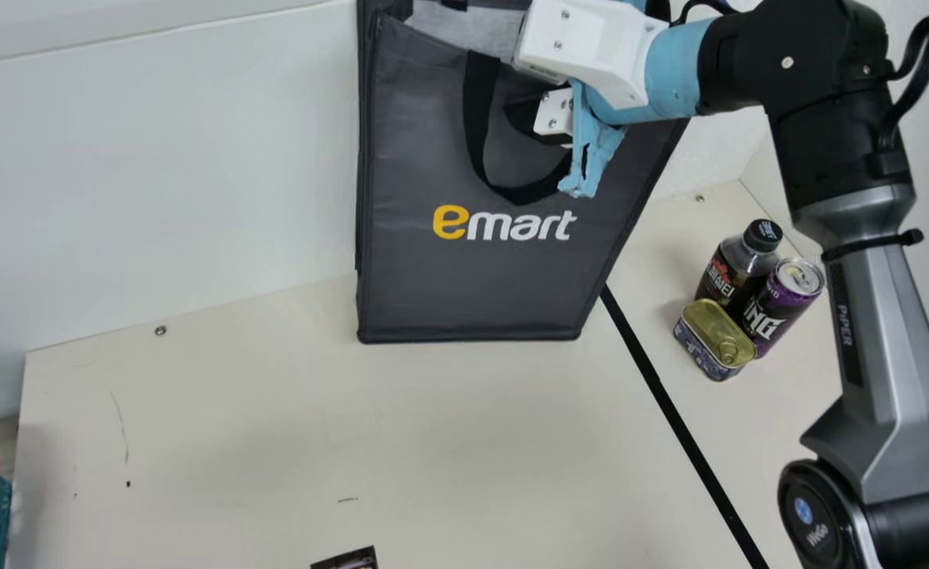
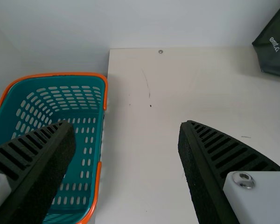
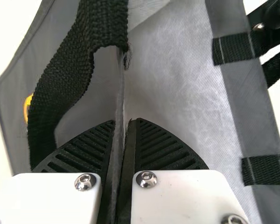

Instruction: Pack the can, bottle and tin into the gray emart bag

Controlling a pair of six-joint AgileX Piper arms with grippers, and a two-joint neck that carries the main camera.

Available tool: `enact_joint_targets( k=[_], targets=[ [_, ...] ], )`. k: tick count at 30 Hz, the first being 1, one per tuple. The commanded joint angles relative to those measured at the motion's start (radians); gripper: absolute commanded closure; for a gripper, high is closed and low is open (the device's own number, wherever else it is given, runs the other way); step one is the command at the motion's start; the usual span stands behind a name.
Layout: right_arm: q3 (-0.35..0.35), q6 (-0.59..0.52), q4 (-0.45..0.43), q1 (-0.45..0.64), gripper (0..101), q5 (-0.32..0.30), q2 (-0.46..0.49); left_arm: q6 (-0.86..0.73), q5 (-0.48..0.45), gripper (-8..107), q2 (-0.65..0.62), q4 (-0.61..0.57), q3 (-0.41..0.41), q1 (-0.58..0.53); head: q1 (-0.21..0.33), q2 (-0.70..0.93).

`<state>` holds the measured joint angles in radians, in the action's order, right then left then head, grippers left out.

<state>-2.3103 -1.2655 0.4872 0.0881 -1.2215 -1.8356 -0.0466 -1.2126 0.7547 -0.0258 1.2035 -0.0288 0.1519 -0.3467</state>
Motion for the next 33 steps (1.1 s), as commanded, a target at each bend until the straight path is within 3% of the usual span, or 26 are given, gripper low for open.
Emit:
enact_joint_targets(
  k=[1, 33],
  targets=[
    [0.012, 0.003, -0.005, -0.003, 101, 0.001, 0.022, 0.0, 0.0, 9, 0.0, 0.0, 0.0, 0.0, 0.023, -0.002],
    [0.301, 0.054, -0.085, -0.125, 101, 0.001, 0.402, 0.0, 0.0, 9, 0.0, 0.0, 0.0, 0.0, 0.023, -0.002]
  ],
)
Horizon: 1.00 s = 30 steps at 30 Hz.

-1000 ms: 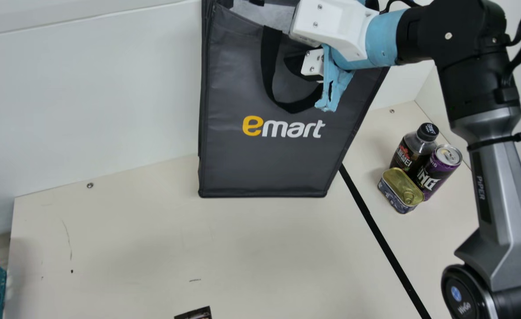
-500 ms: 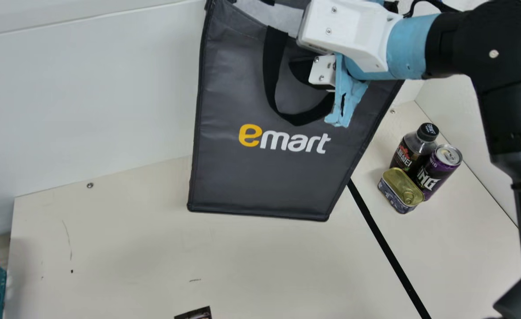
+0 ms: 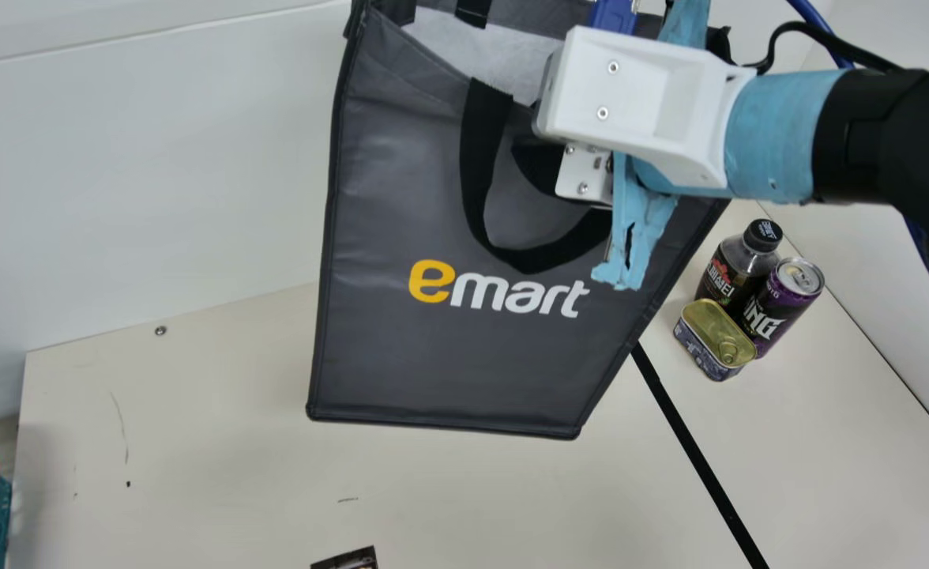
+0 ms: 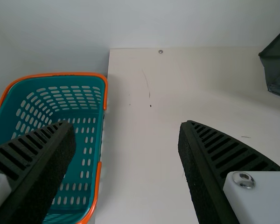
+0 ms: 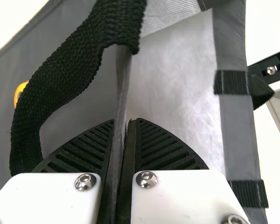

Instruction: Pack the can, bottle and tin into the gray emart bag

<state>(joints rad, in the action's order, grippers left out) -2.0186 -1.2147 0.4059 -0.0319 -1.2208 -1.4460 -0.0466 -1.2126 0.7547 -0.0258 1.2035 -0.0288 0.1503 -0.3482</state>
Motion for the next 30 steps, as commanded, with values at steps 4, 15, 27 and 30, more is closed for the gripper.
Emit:
enact_joint_targets(
  k=[4, 15, 27, 30],
  targets=[
    [0.044, 0.014, -0.021, -0.03, 101, 0.001, 0.051, 0.0, 0.0, 9, 0.0, 0.0, 0.0, 0.0, 0.024, -0.001],
    [0.146, 0.054, -0.083, -0.11, 101, 0.001, 0.141, 0.0, 0.0, 9, 0.0, 0.0, 0.0, 0.0, 0.024, -0.001],
    [0.251, 0.108, -0.135, -0.184, 101, 0.001, 0.204, 0.0, 0.0, 9, 0.0, 0.0, 0.0, 0.0, 0.024, -0.001],
    [0.274, 0.12, -0.143, -0.201, 101, 0.001, 0.214, 0.0, 0.0, 9, 0.0, 0.0, 0.0, 0.0, 0.024, -0.001]
  ],
)
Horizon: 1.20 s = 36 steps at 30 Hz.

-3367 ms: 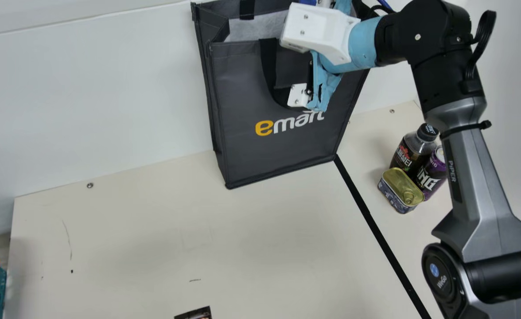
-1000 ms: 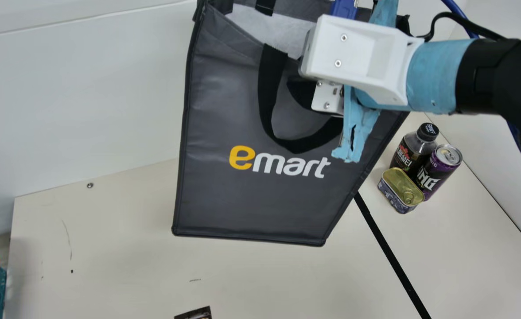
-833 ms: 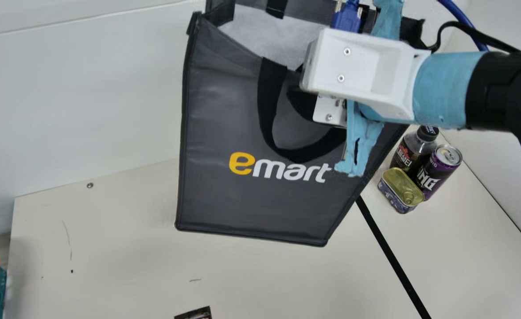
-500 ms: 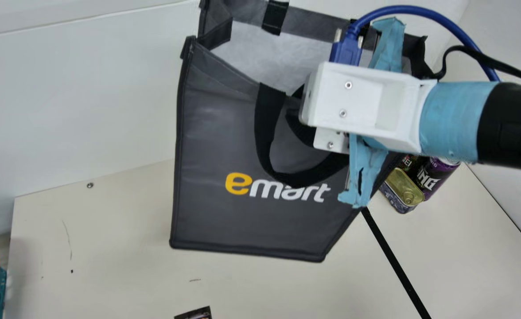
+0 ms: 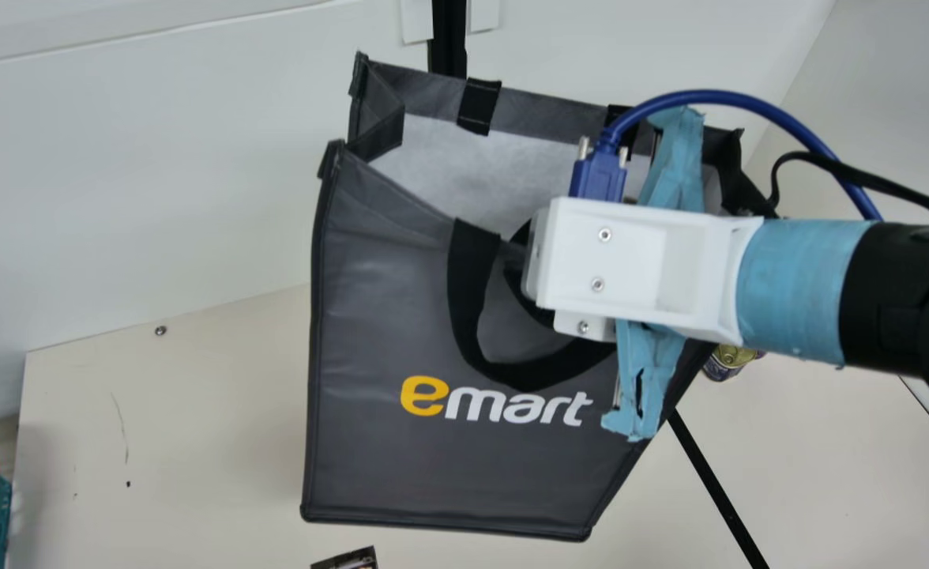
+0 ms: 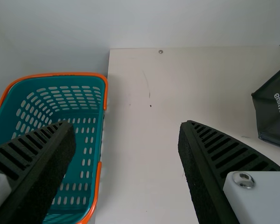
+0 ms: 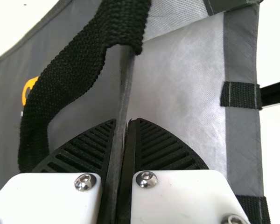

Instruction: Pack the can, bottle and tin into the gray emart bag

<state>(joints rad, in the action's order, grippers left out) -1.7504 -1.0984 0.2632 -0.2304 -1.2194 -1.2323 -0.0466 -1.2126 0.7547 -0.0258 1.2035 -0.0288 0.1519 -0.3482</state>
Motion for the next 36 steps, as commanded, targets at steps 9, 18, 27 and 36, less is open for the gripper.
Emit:
enact_joint_targets(
  k=[9, 18, 27, 36],
  targets=[
    [0.061, 0.032, -0.021, -0.046, 101, -0.001, 0.015, 0.0, 0.0, 9, 0.0, 0.0, 0.0, 0.0, 0.023, -0.001],
    [0.099, 0.064, -0.041, -0.094, 101, -0.001, 0.021, 0.0, 0.0, 9, 0.0, 0.0, 0.0, 0.0, 0.023, -0.001],
    [0.132, 0.101, -0.056, -0.134, 101, -0.001, 0.034, 0.0, 0.0, 9, 0.0, 0.0, 0.0, 0.0, 0.023, -0.001],
    [0.168, 0.138, -0.067, -0.163, 98, -0.001, 0.064, 0.0, 0.0, 9, 0.0, 0.0, 0.0, 0.0, 0.023, -0.001]
  ],
)
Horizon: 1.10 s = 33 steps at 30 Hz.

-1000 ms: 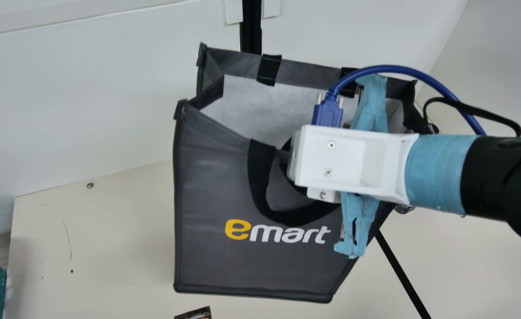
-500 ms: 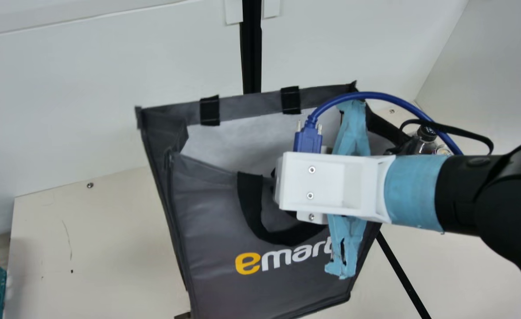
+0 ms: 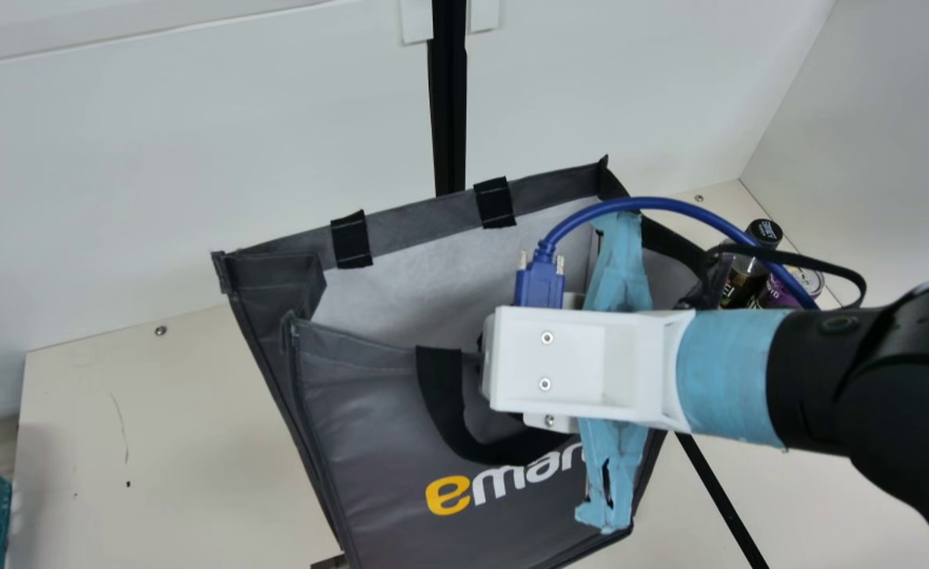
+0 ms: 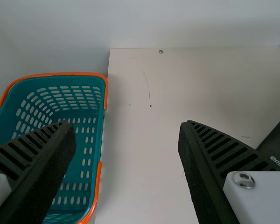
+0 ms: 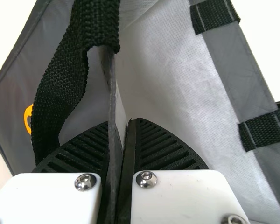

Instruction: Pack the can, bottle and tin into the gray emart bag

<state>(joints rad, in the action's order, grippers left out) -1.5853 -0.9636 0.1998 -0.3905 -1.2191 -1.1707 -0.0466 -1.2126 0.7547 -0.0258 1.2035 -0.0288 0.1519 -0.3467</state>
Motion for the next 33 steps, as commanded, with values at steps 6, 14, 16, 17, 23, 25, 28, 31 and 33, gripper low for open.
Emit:
enact_joint_targets(
  k=[6, 14, 16, 17, 23, 25, 28, 31, 33],
  targets=[
    [0.025, 0.03, -0.015, -0.019, 78, -0.001, 0.029, 0.0, 0.0, 9, 0.0, 0.0, 0.0, 0.0, 0.023, -0.002],
    [0.048, 0.074, -0.039, -0.053, 51, -0.001, 0.072, 0.0, 0.0, 9, 0.0, 0.0, 0.0, 0.0, 0.023, -0.002],
    [0.052, 0.087, -0.047, -0.065, 45, -0.001, 0.084, 0.0, 0.0, 9, 0.0, 0.0, 0.0, 0.0, 0.023, -0.002],
    [0.054, 0.094, -0.051, -0.071, 41, -0.001, 0.089, 0.0, 0.0, 9, 0.0, 0.0, 0.0, 0.0, 0.023, -0.002],
    [0.065, 0.134, -0.082, -0.114, 21, -0.001, 0.124, 0.0, 0.0, 9, 0.0, 0.0, 0.0, 0.0, 0.023, -0.002],
    [0.068, 0.148, -0.095, -0.13, 15, -0.001, 0.135, 0.0, 0.0, 9, 0.0, 0.0, 0.0, 0.0, 0.023, -0.002],
    [0.071, 0.167, -0.115, -0.154, 11, -0.001, 0.152, 0.0, 0.0, 9, 0.0, 0.0, 0.0, 0.0, 0.023, -0.002],
    [0.074, 0.185, -0.133, -0.175, 11, -0.001, 0.167, 0.0, 0.0, 9, 0.0, 0.0, 0.0, 0.0, 0.023, -0.002],
    [0.075, 0.195, -0.145, -0.188, 11, -0.001, 0.177, 0.0, 0.0, 9, 0.0, 0.0, 0.0, 0.0, 0.023, -0.002]
  ],
)
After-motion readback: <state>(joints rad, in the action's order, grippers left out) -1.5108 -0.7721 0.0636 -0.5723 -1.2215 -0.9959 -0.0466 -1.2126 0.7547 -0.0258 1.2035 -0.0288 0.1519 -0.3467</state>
